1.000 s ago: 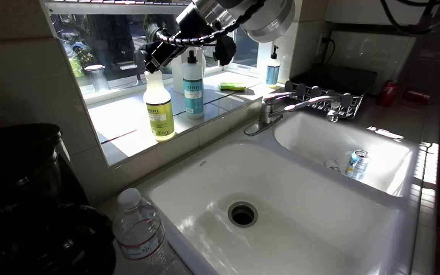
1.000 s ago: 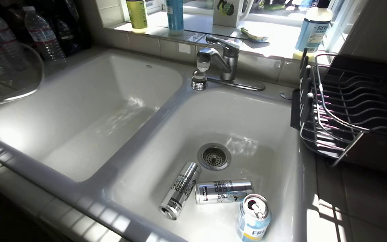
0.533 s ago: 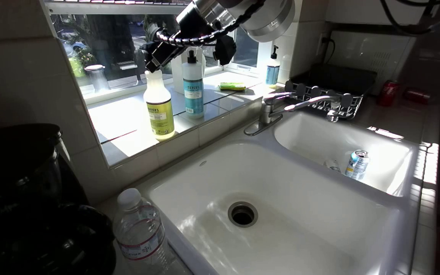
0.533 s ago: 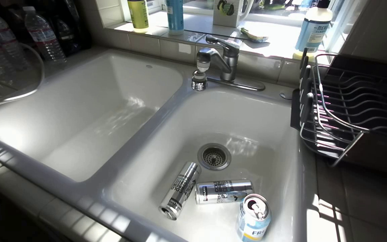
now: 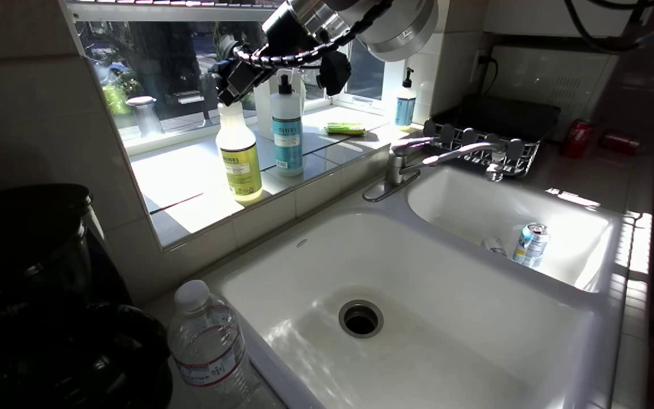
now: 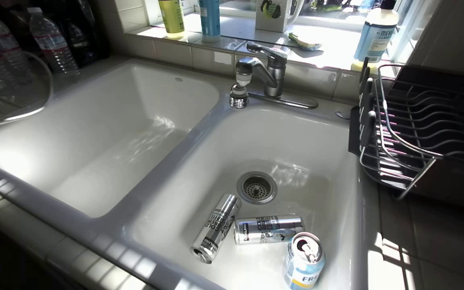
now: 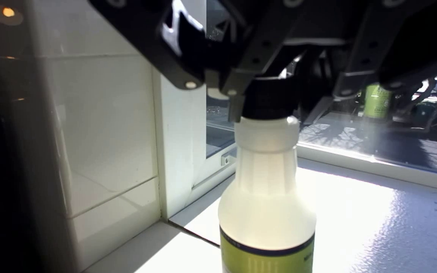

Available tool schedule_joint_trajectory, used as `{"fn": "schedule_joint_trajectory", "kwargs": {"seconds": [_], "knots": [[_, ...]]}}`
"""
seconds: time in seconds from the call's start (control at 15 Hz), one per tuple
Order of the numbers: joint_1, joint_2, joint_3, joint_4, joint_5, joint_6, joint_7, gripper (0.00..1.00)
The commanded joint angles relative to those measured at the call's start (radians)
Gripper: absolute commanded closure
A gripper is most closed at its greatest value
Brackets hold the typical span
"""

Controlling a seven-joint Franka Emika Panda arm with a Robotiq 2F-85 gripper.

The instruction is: Press the pump of the bottle with a green label

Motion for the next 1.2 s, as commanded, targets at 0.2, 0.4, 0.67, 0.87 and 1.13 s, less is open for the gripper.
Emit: {"fn": "schedule_joint_trajectory", "kwargs": {"seconds": [0.2, 0.4, 0.67, 0.87, 1.13], "knots": [[-0.008, 0.022, 0.002, 0.027, 0.002, -0.014, -0.008, 0.84], [-0.010, 0.021, 0.003, 0.028, 0.004, -0.016, -0.009, 0.56], [-0.013, 0.023, 0.004, 0.030, 0.003, -0.015, -0.010, 0.23], [-0.014, 0.025, 0.004, 0.031, 0.002, -0.015, -0.011, 0.00], [-0.013, 0.024, 0.004, 0.029, 0.002, -0.014, -0.012, 0.00]]}}
